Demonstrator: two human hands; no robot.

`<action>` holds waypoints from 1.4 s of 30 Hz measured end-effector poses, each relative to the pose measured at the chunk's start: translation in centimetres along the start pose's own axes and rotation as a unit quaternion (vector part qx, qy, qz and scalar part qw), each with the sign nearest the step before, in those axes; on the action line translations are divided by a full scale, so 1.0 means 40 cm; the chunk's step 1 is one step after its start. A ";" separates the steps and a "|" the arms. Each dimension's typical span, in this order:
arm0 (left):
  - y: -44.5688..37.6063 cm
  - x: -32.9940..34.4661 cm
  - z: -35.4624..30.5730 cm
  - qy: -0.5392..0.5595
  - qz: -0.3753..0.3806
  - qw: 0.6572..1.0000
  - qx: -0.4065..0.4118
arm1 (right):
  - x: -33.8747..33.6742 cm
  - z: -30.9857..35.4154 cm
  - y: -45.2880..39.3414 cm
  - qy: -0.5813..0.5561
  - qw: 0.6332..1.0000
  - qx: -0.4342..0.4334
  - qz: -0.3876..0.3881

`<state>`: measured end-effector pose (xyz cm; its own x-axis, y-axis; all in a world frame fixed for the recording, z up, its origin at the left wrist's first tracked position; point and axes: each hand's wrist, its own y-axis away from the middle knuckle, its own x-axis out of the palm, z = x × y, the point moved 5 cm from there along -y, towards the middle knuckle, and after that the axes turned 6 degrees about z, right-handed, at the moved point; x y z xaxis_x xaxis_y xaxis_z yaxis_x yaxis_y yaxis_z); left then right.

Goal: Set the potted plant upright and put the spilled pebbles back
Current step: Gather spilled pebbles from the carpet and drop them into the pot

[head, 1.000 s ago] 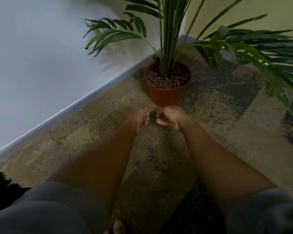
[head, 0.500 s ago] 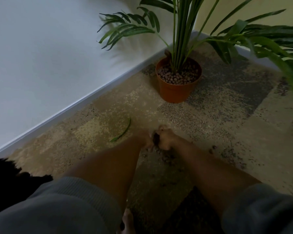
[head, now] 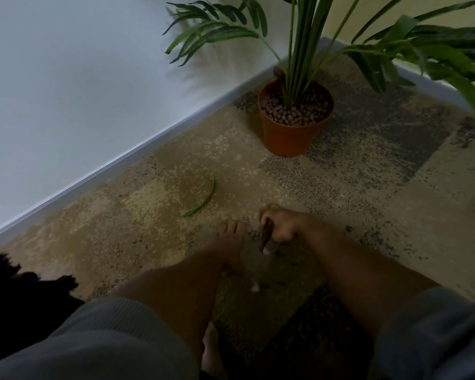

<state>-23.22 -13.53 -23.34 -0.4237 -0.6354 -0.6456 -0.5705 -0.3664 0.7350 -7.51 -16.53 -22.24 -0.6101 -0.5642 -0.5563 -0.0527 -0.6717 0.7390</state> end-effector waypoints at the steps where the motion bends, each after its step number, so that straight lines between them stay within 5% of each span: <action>1: 0.003 0.007 -0.002 -0.012 -0.001 1.000 0.006 | 0.002 -0.012 0.006 0.020 1.000 0.012 0.004; 7: 0.016 0.019 -0.012 -0.012 -0.063 0.997 0.036 | 0.050 -0.046 0.027 0.100 0.994 0.031 -0.021; 16: -0.011 -0.006 -0.002 0.207 -0.136 0.968 0.040 | 0.055 -0.022 0.025 -0.004 0.990 -0.083 -0.116; 25: -0.017 -0.039 -0.018 0.170 -0.172 0.970 0.038 | 0.056 -0.006 0.039 -0.081 0.983 -0.118 -0.114; 42: -0.051 -0.071 -0.013 0.179 -0.175 0.968 0.011 | 0.048 0.016 0.029 -0.056 0.975 -0.134 -0.170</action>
<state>-20.50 -11.32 -22.88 0.0677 -0.6712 -0.7382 -0.6520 -0.5898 0.4764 -9.25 -18.06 -22.21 -0.6767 -0.2405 -0.6959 -0.0683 -0.9206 0.3846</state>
